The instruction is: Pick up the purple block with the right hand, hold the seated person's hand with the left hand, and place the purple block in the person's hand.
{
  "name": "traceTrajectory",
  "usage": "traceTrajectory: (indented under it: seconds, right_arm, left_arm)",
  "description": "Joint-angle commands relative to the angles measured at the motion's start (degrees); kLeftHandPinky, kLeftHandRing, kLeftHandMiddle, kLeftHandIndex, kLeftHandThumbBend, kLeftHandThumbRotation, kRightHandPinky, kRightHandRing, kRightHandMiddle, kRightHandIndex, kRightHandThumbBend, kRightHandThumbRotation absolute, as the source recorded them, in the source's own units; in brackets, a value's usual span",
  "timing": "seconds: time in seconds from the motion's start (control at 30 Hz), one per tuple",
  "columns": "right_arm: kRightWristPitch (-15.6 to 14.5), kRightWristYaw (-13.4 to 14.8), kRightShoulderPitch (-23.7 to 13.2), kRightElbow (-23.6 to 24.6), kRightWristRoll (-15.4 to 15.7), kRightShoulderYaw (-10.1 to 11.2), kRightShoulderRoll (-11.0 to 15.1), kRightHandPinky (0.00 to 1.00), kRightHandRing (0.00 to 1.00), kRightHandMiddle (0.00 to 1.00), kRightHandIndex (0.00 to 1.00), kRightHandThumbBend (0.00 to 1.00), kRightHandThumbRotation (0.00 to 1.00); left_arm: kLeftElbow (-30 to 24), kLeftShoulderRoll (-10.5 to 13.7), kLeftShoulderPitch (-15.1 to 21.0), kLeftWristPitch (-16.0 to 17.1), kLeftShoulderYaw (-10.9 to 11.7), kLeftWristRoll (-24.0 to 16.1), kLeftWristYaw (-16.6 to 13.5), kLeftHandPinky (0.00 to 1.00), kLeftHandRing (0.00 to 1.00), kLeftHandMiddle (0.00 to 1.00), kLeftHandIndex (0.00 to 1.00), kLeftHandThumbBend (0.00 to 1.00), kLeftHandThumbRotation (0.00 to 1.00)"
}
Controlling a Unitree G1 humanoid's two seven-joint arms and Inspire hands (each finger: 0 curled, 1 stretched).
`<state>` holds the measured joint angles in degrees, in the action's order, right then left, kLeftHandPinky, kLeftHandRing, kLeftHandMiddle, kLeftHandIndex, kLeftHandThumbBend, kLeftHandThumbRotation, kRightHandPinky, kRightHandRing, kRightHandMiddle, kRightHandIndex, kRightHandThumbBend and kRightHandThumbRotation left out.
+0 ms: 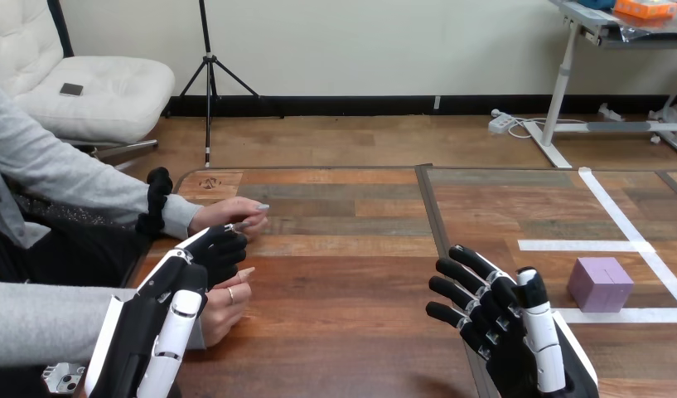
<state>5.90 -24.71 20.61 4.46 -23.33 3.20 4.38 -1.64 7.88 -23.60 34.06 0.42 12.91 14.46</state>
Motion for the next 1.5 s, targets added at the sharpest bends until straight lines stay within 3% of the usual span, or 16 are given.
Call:
traceTrajectory:
  seconds: [0.0, 0.57, 0.77, 1.0, 1.17, 1.47]
  right_arm:
    - [0.3, -0.1, -3.8, 2.7, -0.9, 0.4, -0.1, 0.78, 0.86, 0.85, 0.83, 0.75, 0.83]
    - [-0.2, 0.6, -3.9, 3.1, -0.3, 0.1, 0.1, 0.78, 0.85, 0.85, 0.83, 0.76, 0.83]
    - [1.2, 0.4, -4.9, 1.1, -0.4, 0.5, -0.4, 0.78, 0.85, 0.84, 0.82, 0.78, 0.81]
    - [2.4, -0.1, -7.9, -2.5, -0.4, 2.1, 0.3, 0.76, 0.83, 0.83, 0.81, 0.77, 0.79]
    - [2.3, 0.5, -10.6, -4.9, 0.1, 3.4, 1.4, 0.81, 0.84, 0.84, 0.82, 0.76, 0.79]
    - [4.2, 2.0, -16.8, -11.3, 3.8, 6.1, 4.3, 0.85, 0.85, 0.85, 0.84, 0.77, 0.83]
  left_arm:
    - [-1.7, -1.3, 2.3, 1.1, -0.1, -0.2, 0.1, 0.8, 0.8, 0.79, 0.77, 0.47, 0.86]
    - [-2.0, -1.5, 2.2, 0.7, 0.0, 0.1, -0.1, 0.8, 0.79, 0.77, 0.76, 0.45, 0.84]
    - [-2.1, -1.1, 2.4, 0.6, 0.1, -0.3, -0.2, 0.8, 0.79, 0.77, 0.76, 0.42, 0.85]
    - [-2.2, -1.2, 2.5, 0.4, 0.2, -0.4, -0.4, 0.79, 0.79, 0.77, 0.76, 0.43, 0.86]
    - [-1.9, -1.3, 2.8, 0.3, 0.1, -0.1, -0.3, 0.79, 0.78, 0.77, 0.76, 0.44, 0.86]
    - [-1.5, -1.2, 3.3, 0.3, 0.0, 0.2, 0.0, 0.77, 0.78, 0.77, 0.76, 0.45, 0.86]
